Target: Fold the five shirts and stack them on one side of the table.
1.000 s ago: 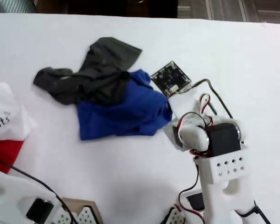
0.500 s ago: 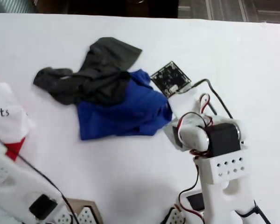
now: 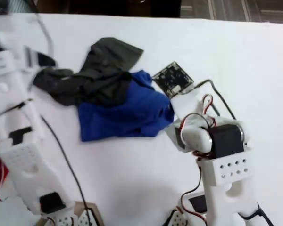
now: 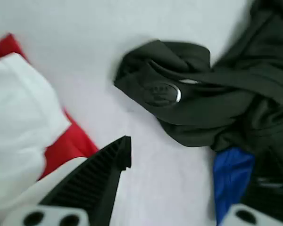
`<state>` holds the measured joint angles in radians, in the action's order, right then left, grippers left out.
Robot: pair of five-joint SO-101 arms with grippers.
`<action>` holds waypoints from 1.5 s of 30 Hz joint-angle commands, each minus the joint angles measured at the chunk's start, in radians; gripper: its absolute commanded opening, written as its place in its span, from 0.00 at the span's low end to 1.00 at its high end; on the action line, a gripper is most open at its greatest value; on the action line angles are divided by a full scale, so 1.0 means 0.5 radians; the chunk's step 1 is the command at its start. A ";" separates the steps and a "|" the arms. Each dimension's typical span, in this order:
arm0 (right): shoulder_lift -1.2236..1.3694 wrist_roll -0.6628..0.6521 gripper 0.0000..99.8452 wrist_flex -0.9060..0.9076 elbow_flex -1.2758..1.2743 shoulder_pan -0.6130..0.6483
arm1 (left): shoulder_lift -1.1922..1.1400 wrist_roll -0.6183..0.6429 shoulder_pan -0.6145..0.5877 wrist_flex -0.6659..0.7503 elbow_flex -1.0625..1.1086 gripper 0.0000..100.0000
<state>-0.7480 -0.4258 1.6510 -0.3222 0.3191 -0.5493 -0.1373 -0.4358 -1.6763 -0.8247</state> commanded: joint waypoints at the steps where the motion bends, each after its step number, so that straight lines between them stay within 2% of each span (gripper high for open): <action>1: -0.048 0.006 0.35 -0.008 0.006 0.008 | 0.021 0.123 0.114 0.307 0.471 0.40; 5: -0.048 0.006 0.35 0.038 0.003 0.008 | 0.021 0.169 0.178 0.601 0.750 0.40; 11: -0.048 0.006 0.35 0.041 0.003 0.008 | 0.018 0.150 0.221 0.847 1.011 0.40; 16: -0.048 0.006 0.35 0.041 0.003 0.008 | -0.037 -0.196 0.212 0.939 1.085 0.40; 18: -0.048 0.006 0.35 0.041 0.003 0.008 | -0.123 -0.338 0.199 0.933 1.054 0.35; 19: -0.048 0.006 0.35 0.051 0.003 0.008 | -0.172 -0.384 0.175 0.927 1.033 0.29; 22: -0.048 0.006 0.35 0.054 0.003 0.008 | -0.301 -0.430 0.092 0.899 0.910 0.01; 24: -0.048 0.006 0.35 0.060 0.003 0.008 | -0.362 -0.423 0.021 0.841 0.821 0.05; 26: -0.048 0.006 0.35 0.066 0.003 0.008 | -0.405 -0.423 -0.049 0.792 0.704 0.02; 33: -0.041 0.006 0.35 0.066 0.003 0.017 | -0.411 -0.420 -0.301 0.448 0.081 0.02; 40: -0.032 0.006 0.35 0.048 0.003 0.017 | -0.411 -0.420 -0.531 -0.160 -0.996 0.02; 45: -0.032 0.009 0.35 -0.023 0.000 0.017 | -0.399 -0.436 -0.779 -0.215 -1.729 0.02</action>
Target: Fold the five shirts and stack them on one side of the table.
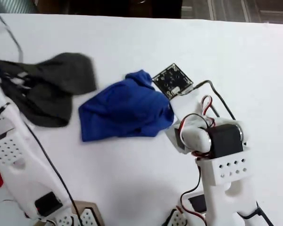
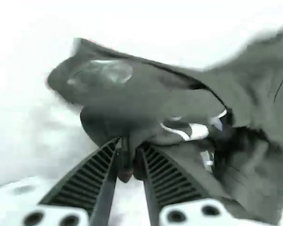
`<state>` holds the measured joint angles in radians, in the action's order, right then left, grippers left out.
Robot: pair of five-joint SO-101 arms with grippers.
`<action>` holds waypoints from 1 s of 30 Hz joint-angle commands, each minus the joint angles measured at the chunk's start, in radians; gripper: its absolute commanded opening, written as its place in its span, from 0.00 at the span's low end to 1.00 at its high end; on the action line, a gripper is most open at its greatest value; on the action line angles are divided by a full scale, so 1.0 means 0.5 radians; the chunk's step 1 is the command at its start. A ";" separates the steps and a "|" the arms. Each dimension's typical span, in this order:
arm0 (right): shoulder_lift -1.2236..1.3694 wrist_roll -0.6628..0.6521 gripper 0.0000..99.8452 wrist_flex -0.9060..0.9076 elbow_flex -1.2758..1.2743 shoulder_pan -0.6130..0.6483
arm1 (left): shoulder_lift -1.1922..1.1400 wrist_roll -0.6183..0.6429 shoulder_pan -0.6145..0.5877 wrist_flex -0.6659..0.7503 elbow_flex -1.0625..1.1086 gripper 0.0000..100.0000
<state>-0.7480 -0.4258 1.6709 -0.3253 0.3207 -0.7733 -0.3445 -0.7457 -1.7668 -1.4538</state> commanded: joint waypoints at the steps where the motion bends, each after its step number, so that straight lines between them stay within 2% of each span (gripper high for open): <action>1: -0.032 0.009 0.35 -0.081 0.006 0.014 | 0.095 -0.021 -0.215 -0.018 -0.437 0.02; 4: -0.032 0.031 0.35 -0.143 0.006 0.014 | 0.252 -0.018 -0.384 -0.028 -0.339 0.02; 9: -0.029 0.282 0.35 -0.324 -0.055 0.017 | 0.347 -0.021 -0.690 -0.025 -0.339 0.02; 12: -0.029 0.319 0.35 -0.496 -0.203 0.017 | 0.334 -0.021 -0.841 -0.018 -0.336 0.02; 21: -0.029 0.319 0.35 -0.919 -0.601 0.020 | -0.252 -0.025 -0.945 0.221 -0.183 0.04; 24: -0.026 0.316 0.35 -1.030 -0.703 0.072 | -0.399 -0.015 -0.970 0.221 -0.183 0.15; 30: 0.115 0.328 0.35 -1.060 -0.730 0.462 | -0.374 -0.009 -0.961 0.236 -0.183 0.44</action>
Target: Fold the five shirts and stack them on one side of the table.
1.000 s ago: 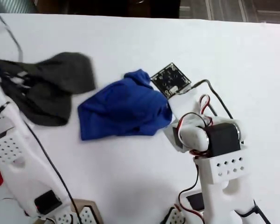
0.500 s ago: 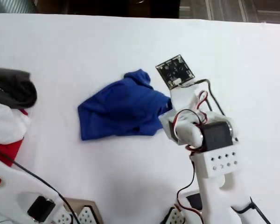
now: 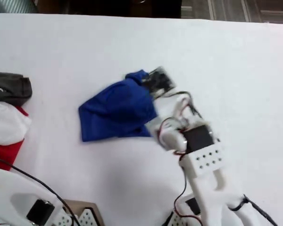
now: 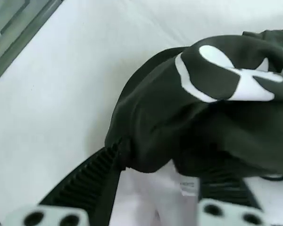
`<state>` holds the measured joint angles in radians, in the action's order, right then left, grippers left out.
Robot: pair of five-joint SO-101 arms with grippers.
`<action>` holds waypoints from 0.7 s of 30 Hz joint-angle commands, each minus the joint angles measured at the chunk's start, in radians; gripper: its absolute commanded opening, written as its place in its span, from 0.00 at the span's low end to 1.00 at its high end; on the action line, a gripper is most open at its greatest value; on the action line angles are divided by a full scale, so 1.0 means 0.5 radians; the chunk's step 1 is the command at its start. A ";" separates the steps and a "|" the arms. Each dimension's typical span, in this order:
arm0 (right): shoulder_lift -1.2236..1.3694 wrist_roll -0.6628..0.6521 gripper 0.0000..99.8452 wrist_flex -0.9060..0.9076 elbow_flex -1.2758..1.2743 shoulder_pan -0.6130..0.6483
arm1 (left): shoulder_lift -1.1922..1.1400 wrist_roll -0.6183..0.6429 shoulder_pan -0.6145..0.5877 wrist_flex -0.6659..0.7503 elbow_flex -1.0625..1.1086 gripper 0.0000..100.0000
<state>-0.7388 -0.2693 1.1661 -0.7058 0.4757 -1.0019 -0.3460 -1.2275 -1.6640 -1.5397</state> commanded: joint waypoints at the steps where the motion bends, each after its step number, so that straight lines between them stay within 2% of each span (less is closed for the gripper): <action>1: 0.180 0.015 0.35 -0.069 0.046 0.195 | 0.120 -0.003 0.009 0.031 -0.011 0.47; 5: 0.624 0.015 0.35 -0.109 0.264 0.262 | 0.316 -0.003 0.058 0.031 -0.011 0.49; 11: 1.275 0.018 0.35 -0.026 0.982 0.376 | 0.617 0.012 0.144 0.083 -0.011 0.48; 17: 1.840 0.018 0.35 0.118 1.651 0.671 | 0.841 0.328 0.169 0.110 0.002 0.48; 21: 2.220 0.018 0.35 0.109 2.007 0.830 | 0.970 0.479 0.230 -0.169 -0.008 0.48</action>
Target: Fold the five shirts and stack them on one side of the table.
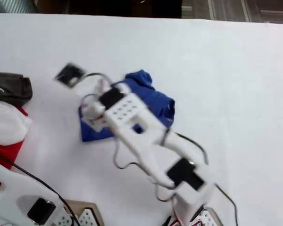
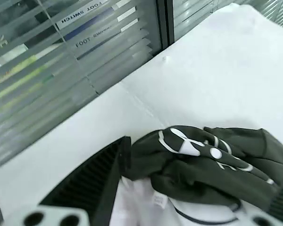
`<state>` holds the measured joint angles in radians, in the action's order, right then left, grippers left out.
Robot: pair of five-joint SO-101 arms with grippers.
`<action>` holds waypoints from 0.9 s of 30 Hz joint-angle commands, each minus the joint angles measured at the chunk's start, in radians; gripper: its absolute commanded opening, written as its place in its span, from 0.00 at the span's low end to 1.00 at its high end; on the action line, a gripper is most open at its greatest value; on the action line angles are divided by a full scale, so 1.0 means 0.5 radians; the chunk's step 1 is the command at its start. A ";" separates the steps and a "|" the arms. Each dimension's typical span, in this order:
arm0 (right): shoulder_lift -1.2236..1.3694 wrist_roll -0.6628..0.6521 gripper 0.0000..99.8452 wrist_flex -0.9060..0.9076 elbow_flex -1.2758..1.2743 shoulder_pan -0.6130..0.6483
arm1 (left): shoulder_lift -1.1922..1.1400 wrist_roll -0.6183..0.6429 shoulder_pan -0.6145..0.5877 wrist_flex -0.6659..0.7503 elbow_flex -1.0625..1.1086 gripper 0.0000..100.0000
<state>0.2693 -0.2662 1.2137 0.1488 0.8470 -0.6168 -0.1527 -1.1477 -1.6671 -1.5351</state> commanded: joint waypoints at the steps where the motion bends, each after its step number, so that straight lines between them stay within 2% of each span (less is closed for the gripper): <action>1: 0.302 0.012 0.35 0.014 0.390 0.112 | 0.230 0.092 0.098 -0.233 -0.005 0.48; 11: 1.183 0.012 0.35 0.032 1.267 0.140 | 0.531 0.092 0.123 -0.242 0.474 0.48; 17: 1.517 0.012 0.34 0.238 1.645 0.124 | 0.694 0.092 0.129 -0.239 0.833 0.48; 19: 1.597 0.012 0.28 0.318 1.765 0.124 | 0.721 0.092 0.132 -0.236 0.919 0.48; 22: 1.668 0.012 0.04 0.410 1.921 0.084 | 0.733 0.092 0.135 -0.236 0.987 0.48; 23: 1.683 0.012 0.00 0.425 1.973 0.060 | 0.733 0.092 0.135 -0.236 0.999 0.48; 24: 1.686 0.012 0.05 0.462 2.028 0.023 | 0.727 0.092 0.135 -0.236 0.999 0.48; 27: 1.656 0.012 0.02 0.582 2.237 -0.100 | 0.721 0.092 0.138 -0.236 1.011 0.48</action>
<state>1.1178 -0.2662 1.4500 1.1584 0.8470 -0.3099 -0.1143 -1.0955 -1.7714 -1.0319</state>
